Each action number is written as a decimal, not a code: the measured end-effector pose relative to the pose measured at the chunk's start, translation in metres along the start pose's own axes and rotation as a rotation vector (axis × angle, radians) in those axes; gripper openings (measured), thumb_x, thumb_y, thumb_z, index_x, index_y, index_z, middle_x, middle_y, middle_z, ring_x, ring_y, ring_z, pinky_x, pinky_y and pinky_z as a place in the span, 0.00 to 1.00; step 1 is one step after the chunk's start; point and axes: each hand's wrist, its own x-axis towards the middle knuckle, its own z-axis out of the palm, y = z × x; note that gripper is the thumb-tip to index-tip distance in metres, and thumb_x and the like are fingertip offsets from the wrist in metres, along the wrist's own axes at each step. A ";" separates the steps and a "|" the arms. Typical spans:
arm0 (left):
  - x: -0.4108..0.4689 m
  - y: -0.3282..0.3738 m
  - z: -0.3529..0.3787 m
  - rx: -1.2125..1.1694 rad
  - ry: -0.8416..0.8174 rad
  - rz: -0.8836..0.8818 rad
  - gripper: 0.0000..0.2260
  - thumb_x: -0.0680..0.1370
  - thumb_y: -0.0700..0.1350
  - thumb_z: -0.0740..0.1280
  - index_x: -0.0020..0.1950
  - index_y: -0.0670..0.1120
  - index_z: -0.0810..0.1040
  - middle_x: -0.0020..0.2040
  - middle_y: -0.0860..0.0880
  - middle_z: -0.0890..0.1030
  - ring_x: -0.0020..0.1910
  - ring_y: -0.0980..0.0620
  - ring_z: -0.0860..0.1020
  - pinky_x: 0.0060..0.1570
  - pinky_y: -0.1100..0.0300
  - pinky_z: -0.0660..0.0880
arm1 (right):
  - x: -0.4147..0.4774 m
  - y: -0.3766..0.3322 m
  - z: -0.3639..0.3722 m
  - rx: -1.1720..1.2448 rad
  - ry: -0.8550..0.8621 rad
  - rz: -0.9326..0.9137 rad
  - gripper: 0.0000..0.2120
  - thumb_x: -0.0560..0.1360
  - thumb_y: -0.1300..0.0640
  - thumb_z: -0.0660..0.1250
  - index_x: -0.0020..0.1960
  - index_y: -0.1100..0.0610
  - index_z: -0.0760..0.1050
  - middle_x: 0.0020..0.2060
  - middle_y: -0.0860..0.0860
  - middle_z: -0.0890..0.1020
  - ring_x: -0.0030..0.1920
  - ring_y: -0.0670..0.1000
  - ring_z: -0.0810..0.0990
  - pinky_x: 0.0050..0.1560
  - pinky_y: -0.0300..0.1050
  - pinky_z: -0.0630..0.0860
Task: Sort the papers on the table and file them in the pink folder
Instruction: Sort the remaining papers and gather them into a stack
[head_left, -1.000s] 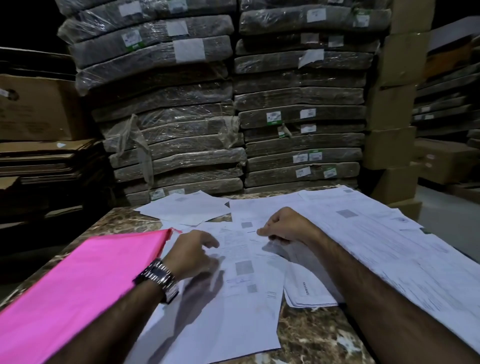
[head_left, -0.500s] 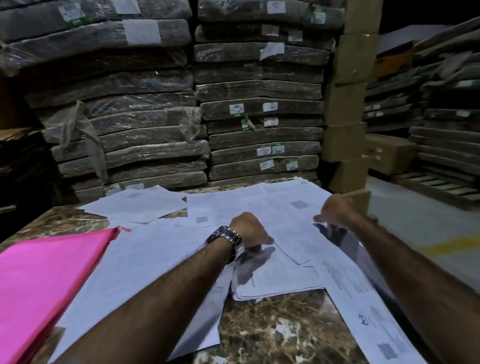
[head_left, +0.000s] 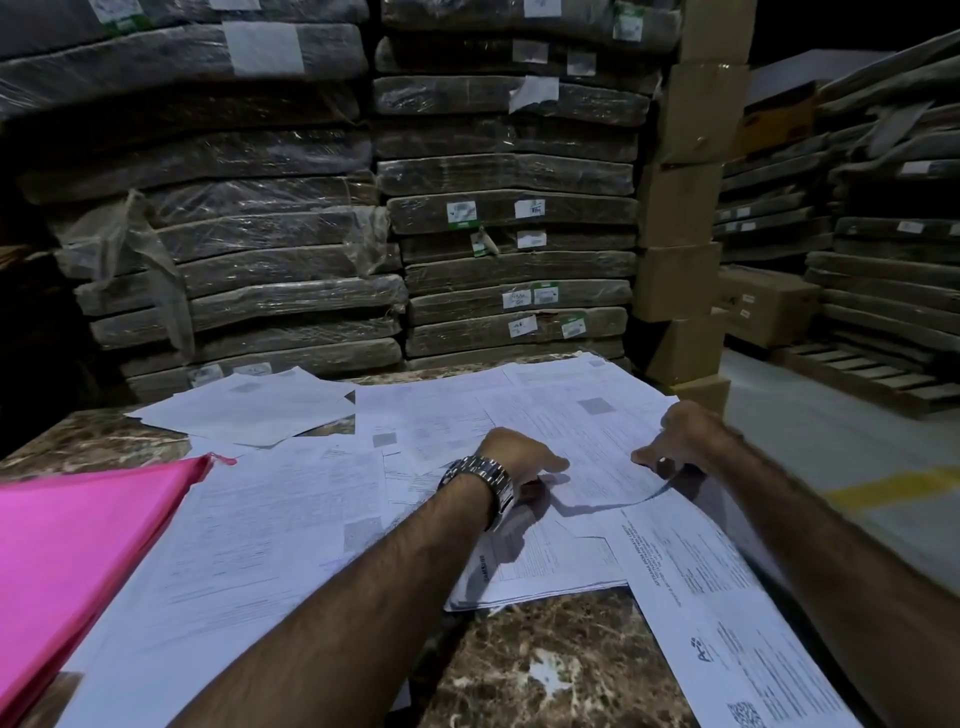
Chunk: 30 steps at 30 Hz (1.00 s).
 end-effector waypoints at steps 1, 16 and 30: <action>0.000 0.000 0.001 -0.071 -0.013 -0.012 0.08 0.70 0.41 0.76 0.45 0.42 0.80 0.45 0.47 0.80 0.46 0.47 0.78 0.45 0.57 0.77 | 0.001 0.000 0.001 -0.005 0.017 -0.001 0.20 0.62 0.49 0.79 0.45 0.60 0.78 0.35 0.52 0.81 0.33 0.50 0.77 0.29 0.36 0.67; -0.018 -0.010 -0.060 -0.413 -0.176 -0.092 0.10 0.74 0.32 0.69 0.55 0.37 0.81 0.45 0.44 0.80 0.37 0.52 0.78 0.30 0.67 0.78 | -0.007 0.006 -0.003 0.908 -0.393 0.083 0.04 0.71 0.70 0.71 0.44 0.63 0.81 0.53 0.55 0.81 0.53 0.51 0.78 0.42 0.41 0.81; -0.083 -0.077 -0.187 -0.229 0.021 0.075 0.12 0.71 0.35 0.73 0.53 0.44 0.83 0.37 0.47 0.82 0.35 0.52 0.77 0.36 0.62 0.72 | -0.102 -0.082 0.025 0.726 -0.575 -0.365 0.20 0.71 0.70 0.71 0.62 0.59 0.78 0.63 0.58 0.77 0.59 0.50 0.76 0.63 0.50 0.74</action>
